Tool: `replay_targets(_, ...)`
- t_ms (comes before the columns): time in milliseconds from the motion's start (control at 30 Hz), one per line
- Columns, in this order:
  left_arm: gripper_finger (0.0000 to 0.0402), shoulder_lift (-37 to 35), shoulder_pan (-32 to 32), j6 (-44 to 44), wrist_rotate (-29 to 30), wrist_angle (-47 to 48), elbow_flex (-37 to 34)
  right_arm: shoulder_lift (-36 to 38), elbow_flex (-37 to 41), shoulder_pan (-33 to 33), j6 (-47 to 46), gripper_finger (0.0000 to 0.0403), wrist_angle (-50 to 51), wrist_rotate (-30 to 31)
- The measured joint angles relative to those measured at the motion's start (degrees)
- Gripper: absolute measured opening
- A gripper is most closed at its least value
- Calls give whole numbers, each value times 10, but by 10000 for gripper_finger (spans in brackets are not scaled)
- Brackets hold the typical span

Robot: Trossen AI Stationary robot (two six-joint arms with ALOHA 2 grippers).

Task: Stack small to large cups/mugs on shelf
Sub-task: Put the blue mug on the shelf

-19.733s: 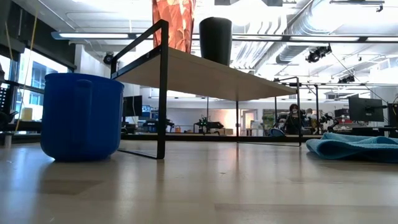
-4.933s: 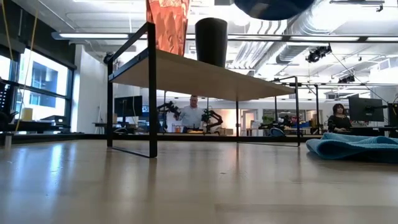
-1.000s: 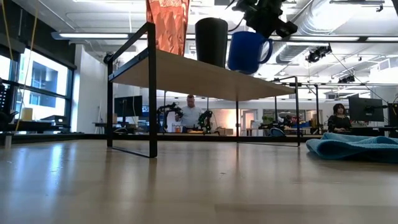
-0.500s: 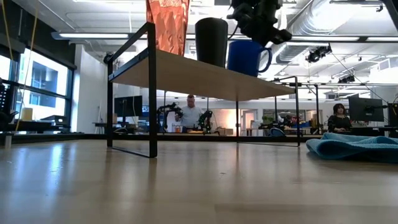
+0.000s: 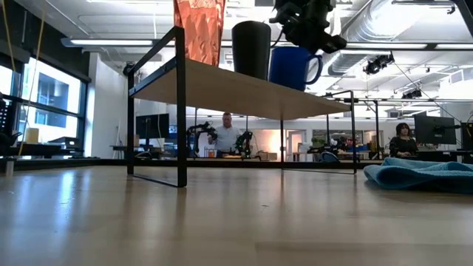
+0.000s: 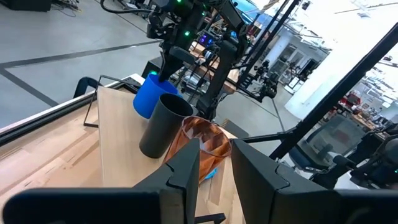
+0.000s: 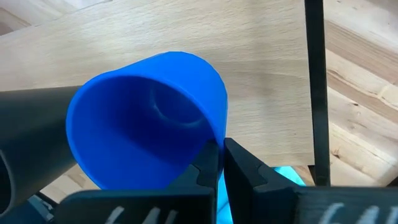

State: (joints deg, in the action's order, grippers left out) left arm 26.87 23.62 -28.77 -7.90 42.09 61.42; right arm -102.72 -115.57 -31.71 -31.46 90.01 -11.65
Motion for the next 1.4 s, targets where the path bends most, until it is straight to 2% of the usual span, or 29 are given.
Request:
replay_targets(333, 83, 0, 0, 0, 0, 0, 0, 0, 5, -6, 24, 0, 0, -5)
replay_targets(633, 83, 0, 0, 0, 0, 0, 0, 0, 48, -5, 32, 0, 0, -7)
replay_targets(1400, 83, 0, 0, 12, 26, 0, 0, 1, 46, -24, 57, 0, 0, -22)
